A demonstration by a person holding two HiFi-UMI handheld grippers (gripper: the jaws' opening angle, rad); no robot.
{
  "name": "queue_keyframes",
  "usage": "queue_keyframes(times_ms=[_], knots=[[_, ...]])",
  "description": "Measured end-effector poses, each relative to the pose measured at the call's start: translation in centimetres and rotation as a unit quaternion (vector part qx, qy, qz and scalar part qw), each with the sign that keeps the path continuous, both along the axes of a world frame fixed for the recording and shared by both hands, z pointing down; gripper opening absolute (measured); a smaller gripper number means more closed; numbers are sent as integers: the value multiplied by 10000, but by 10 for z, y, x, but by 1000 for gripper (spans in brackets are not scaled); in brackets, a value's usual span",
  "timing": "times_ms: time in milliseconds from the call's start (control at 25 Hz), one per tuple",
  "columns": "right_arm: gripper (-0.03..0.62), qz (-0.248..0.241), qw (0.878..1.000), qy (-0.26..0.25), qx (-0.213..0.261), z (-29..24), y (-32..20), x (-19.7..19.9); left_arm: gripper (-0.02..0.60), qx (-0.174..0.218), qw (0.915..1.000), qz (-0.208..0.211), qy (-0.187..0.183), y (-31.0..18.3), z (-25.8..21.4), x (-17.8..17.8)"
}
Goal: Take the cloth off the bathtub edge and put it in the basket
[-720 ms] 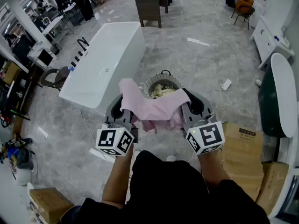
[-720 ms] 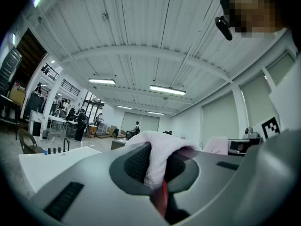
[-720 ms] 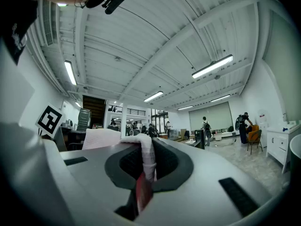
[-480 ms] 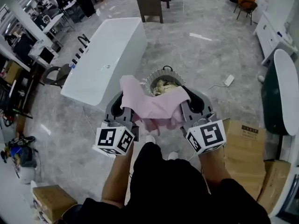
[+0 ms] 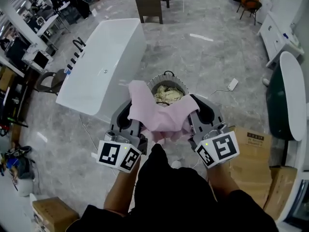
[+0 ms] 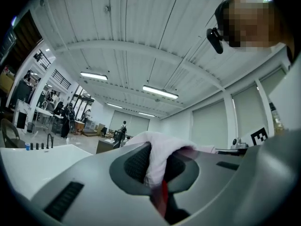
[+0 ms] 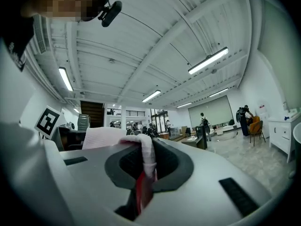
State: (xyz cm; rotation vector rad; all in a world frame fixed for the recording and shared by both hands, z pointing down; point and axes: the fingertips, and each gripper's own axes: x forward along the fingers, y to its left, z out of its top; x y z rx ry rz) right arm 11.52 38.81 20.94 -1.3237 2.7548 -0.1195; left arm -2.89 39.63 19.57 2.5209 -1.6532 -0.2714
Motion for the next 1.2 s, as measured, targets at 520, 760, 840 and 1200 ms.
queue_keyframes(times_ms=[520, 760, 840, 1200], knots=[[37, 262, 9995, 156, 119, -24, -100, -37, 34, 275, 9992, 281, 46, -101, -23, -22], [37, 477, 9986, 175, 129, -33, -151, -60, 34, 294, 9984, 482, 60, -155, -23, -42], [37, 561, 9981, 203, 120, -35, -168, -68, 34, 265, 9980, 570, 76, -172, -23, -49], [37, 764, 9966, 234, 187, -42, -242, -101, 34, 178, 9965, 794, 165, -251, -18, -90]])
